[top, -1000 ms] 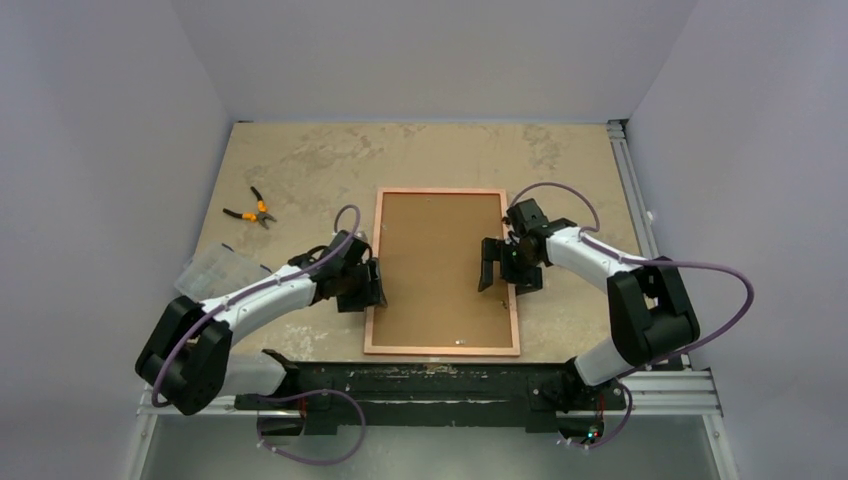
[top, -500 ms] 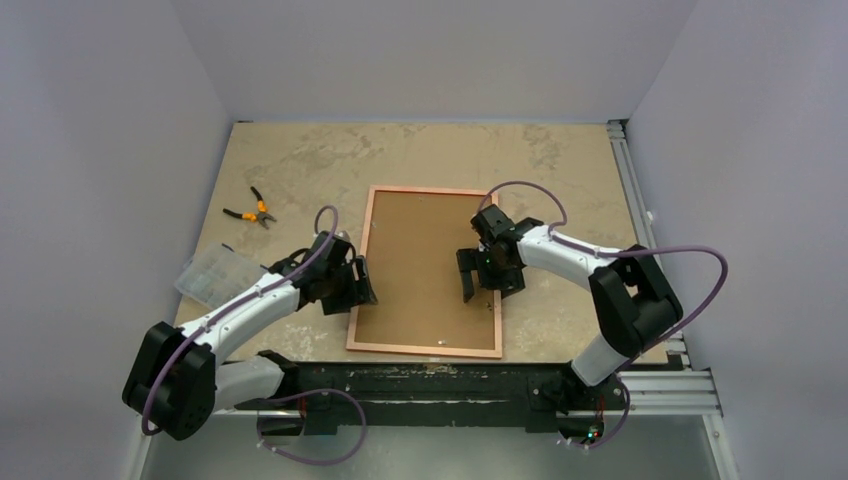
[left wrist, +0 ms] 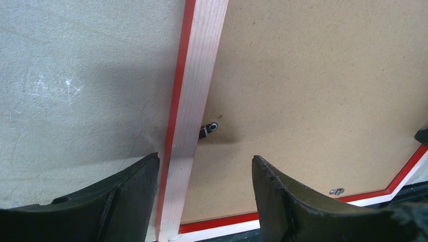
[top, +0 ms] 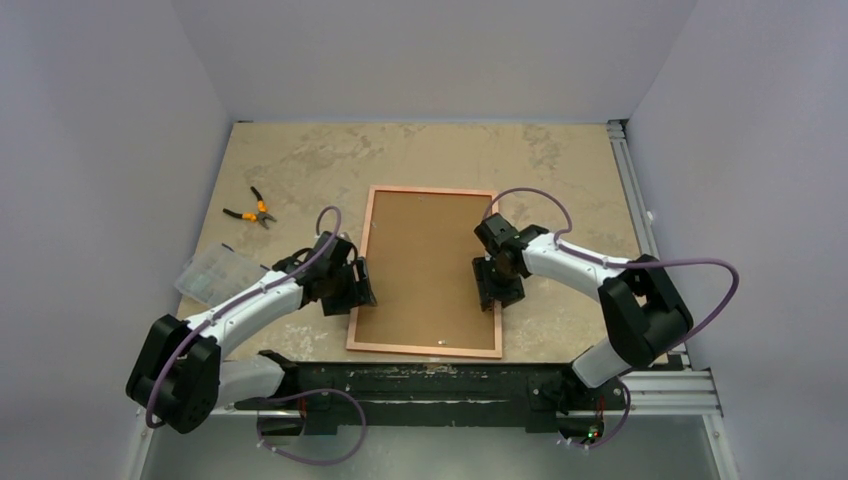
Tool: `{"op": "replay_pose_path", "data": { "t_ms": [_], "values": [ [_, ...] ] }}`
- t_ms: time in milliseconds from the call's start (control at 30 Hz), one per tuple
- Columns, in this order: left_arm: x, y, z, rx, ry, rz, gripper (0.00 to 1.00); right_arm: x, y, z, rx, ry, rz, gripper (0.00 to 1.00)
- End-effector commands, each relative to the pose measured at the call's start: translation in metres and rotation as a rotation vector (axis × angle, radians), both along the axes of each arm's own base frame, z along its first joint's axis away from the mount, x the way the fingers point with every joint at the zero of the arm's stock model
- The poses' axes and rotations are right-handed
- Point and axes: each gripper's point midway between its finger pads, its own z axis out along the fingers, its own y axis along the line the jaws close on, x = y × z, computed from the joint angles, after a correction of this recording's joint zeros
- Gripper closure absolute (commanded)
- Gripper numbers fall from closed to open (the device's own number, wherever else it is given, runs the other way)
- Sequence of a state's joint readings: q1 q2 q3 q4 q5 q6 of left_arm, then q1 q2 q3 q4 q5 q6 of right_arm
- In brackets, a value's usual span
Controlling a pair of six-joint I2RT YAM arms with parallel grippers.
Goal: Put the photo into the frame
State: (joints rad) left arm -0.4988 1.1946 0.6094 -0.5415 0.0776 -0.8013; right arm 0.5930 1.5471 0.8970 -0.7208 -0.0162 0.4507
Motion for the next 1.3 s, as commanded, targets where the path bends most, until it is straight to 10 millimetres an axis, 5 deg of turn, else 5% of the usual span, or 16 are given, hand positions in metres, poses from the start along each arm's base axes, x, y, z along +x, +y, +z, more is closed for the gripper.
{"op": "replay_pose_path", "data": {
  "t_ms": [0, 133, 300, 333, 500, 567, 700, 1067, 1267],
  "values": [
    [0.005, -0.003, 0.002, -0.009, -0.013, 0.004, 0.35, -0.003, -0.009, 0.003, -0.063, -0.024, 0.020, 0.65],
    [0.005, -0.003, 0.002, -0.011, -0.014, 0.004, 0.35, -0.004, -0.013, 0.002, -0.098, -0.038, 0.023, 0.91],
    [0.005, -0.003, 0.000, -0.008, -0.012, 0.001, 0.35, 0.004, -0.011, 0.005, -0.103, -0.063, 0.025, 0.98],
    [0.006, -0.003, 0.000, -0.008, -0.011, 0.000, 0.35, 0.005, -0.008, 0.007, -0.092, -0.067, 0.032, 0.92],
    [0.004, -0.001, -0.002, 0.003, -0.006, -0.004, 0.35, 0.020, 0.014, 0.031, 0.013, -0.119, 0.036, 0.17],
    [0.004, -0.001, -0.003, 0.005, -0.003, -0.006, 0.35, 0.033, 0.018, 0.040, 0.034, -0.141, 0.017, 0.02],
    [0.005, -0.001, -0.004, 0.007, -0.004, -0.005, 0.35, 0.066, 0.013, 0.045, 0.054, -0.135, -0.046, 0.01],
    [0.004, -0.002, -0.008, 0.006, 0.003, -0.011, 0.35, 0.150, 0.002, 0.018, 0.101, -0.097, -0.163, 0.10],
    [0.005, -0.004, -0.008, -0.002, 0.003, -0.015, 0.36, 0.166, 0.000, -0.001, 0.050, -0.074, -0.170, 0.20]
  ]
}}
